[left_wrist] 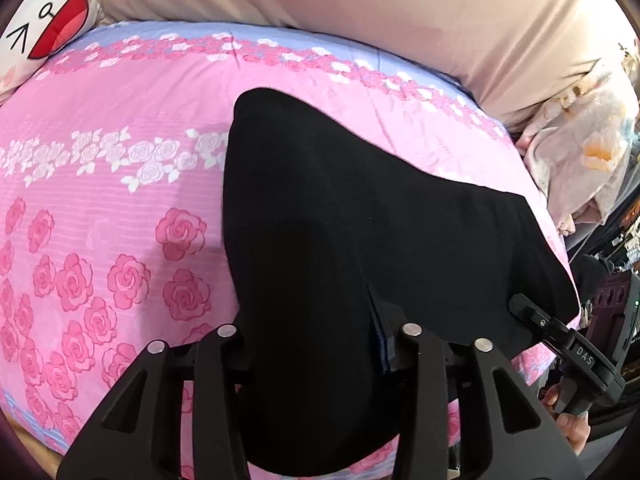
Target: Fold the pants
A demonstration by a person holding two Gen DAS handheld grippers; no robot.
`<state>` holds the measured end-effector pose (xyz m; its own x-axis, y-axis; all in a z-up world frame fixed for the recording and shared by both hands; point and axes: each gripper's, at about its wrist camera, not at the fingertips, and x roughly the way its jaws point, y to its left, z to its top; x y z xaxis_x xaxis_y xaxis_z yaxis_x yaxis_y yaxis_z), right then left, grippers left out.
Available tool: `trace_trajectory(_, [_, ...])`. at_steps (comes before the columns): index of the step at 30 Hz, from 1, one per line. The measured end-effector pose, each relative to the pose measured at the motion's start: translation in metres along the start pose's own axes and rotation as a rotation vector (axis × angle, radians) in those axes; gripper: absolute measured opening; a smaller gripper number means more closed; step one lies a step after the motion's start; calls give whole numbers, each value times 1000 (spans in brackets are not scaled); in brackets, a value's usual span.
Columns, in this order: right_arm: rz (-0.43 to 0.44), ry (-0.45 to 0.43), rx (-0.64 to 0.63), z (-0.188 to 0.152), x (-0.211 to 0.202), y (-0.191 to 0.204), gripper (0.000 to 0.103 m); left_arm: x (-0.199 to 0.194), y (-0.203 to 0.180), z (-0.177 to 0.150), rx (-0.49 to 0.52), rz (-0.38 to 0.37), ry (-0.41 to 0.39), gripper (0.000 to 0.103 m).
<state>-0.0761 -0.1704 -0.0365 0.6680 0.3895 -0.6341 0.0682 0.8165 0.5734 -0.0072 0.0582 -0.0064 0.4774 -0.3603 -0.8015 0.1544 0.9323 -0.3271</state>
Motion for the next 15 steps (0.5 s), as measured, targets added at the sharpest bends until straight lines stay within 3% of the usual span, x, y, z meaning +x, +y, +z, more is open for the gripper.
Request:
trace_trajectory(2, [4,9,26,-1,3,-6,53,4,1,-1,-4,13,8,52])
trace_trajectory(5, [33,7,69,-2,4,-14,56,16,7,-5,-40,28,43,81])
trace_trajectory(7, [26,3,65,-2,3,-13,56,19,12,-6,-87,0,43,85])
trace_trajectory(8, [24,0,66,-3,4,-12,56,20,11,-5,-87,4,52,84])
trace_trajectory(9, [18,-4,61,-3,4,-10,55,20,10,-5,-87,3,54,76])
trace_trajectory(10, [21,-11,44,-4,3,-7,45,18,9,-5,-88,-2,50,71])
trace_trajectory(12, [6,-35,-7,-3,-5,5,36,10,7,-3,-77,-5,26,44])
trace_trajectory(15, [9,-58,-48,1,-13,20,34,-5,3,4,-64,-35,-3,35])
